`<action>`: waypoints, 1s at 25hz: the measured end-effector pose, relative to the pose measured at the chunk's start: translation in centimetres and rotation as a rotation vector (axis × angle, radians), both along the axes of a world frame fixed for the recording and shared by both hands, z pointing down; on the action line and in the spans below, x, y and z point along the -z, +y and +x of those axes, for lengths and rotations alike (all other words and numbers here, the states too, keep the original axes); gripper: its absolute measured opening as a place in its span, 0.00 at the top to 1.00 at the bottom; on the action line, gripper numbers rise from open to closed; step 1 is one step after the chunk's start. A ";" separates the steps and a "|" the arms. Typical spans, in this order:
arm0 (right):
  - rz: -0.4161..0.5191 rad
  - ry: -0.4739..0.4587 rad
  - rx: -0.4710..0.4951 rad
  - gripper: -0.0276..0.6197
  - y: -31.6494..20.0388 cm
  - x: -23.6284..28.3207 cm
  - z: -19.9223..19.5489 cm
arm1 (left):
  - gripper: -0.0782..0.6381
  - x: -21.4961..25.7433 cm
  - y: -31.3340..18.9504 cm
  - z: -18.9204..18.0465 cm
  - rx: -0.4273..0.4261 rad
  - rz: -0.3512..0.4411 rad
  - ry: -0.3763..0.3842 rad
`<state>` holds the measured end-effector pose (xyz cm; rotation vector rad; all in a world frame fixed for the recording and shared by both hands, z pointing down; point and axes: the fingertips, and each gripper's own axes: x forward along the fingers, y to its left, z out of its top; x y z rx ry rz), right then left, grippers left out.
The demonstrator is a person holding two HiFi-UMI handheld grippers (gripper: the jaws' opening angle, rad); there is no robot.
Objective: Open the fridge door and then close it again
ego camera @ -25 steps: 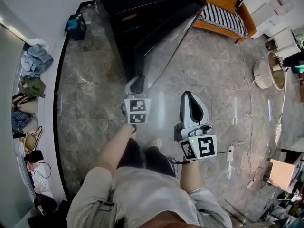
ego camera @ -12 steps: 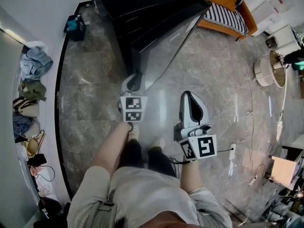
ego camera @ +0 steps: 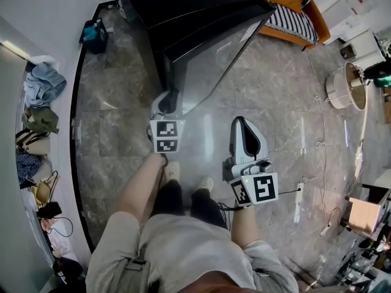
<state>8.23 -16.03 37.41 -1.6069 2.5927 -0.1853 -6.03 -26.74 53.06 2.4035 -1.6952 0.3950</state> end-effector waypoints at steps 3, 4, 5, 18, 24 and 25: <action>-0.003 0.003 -0.003 0.95 -0.4 0.0 -0.1 | 0.81 0.1 -0.7 -0.5 0.004 0.000 -0.004; -0.003 0.004 -0.004 0.95 -0.5 0.0 -0.1 | 0.81 0.1 -1.0 -0.6 0.005 0.001 -0.005; -0.004 0.004 -0.005 0.95 -0.7 0.0 -0.2 | 0.81 0.1 -1.3 -0.8 0.005 0.001 -0.005; -0.014 0.012 -0.019 0.95 -2.0 -0.2 -1.1 | 0.80 0.2 -3.8 -2.7 0.009 0.004 -0.010; -0.017 0.014 -0.023 0.95 -2.5 -0.3 -1.0 | 0.79 0.2 -5.0 -3.4 0.018 0.003 -0.019; -0.018 0.014 -0.023 0.95 -2.5 -0.3 -1.0 | 0.79 0.2 -5.1 -3.4 0.016 0.004 -0.022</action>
